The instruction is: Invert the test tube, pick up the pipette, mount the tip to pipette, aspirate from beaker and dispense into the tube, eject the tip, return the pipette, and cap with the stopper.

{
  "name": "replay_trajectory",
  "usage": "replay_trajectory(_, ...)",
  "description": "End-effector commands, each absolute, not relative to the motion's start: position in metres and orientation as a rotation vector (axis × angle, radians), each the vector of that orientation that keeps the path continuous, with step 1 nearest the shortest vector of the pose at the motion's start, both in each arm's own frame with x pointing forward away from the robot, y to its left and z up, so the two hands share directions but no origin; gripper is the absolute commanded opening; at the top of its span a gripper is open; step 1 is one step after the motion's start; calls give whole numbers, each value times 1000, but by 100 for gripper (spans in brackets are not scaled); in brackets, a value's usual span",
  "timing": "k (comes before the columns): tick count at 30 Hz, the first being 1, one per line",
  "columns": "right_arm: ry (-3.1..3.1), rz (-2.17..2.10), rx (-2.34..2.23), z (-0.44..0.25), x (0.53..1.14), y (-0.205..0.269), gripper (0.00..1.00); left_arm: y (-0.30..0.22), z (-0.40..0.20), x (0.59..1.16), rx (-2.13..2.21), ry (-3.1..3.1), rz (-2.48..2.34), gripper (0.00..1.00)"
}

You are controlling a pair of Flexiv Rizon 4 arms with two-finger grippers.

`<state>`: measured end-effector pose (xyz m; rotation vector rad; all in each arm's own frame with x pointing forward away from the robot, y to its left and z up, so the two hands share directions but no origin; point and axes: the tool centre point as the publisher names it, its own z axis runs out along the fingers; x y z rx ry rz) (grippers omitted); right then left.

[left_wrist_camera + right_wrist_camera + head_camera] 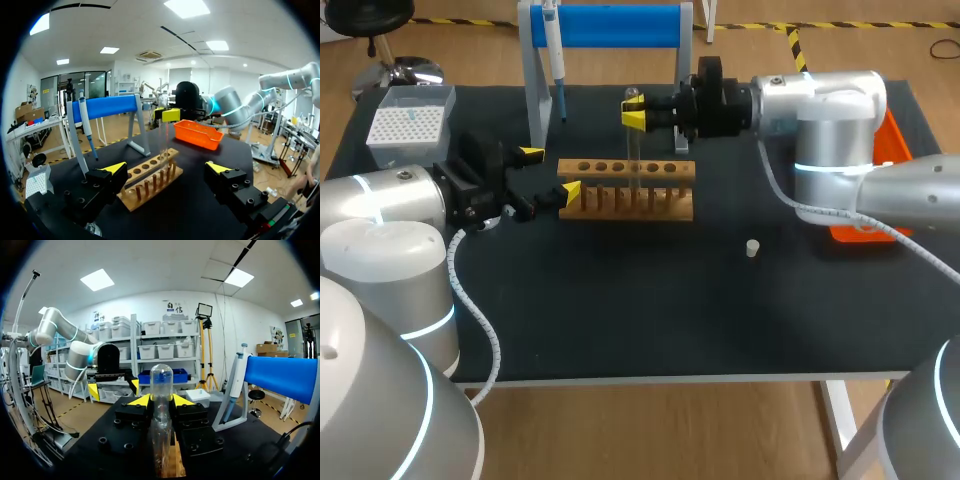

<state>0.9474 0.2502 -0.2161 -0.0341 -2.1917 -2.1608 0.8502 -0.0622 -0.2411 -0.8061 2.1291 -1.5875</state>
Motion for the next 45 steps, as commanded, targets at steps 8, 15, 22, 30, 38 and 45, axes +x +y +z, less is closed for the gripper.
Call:
replay_trajectory(8, -2239, -2152, -31, -185, 923, 232, 0, -62, -244, 850, -802, 2119, -1596, 100)
replay_trajectory(15, -2239, -2153, -31, -182, 920, 230, 0, -62, -244, 850, -802, 2119, -1596, 100)
replay_trajectory(22, -2239, -2153, -31, -182, 920, 230, 0, -62, -244, 850, -802, 2119, -1596, 100)
replay_trajectory(30, -2239, -2153, -31, -182, 920, 230, 0, -62, -244, 850, -802, 2119, -1596, 100)
replay_trajectory(38, -2201, -2103, -154, -181, 918, 214, 0, -62, -244, 850, -802, 2119, -1596, 100)
replay_trajectory(45, -2084, -1964, -368, -180, 922, 199, 0, -62, -244, 850, -802, 2119, -1596, 100)
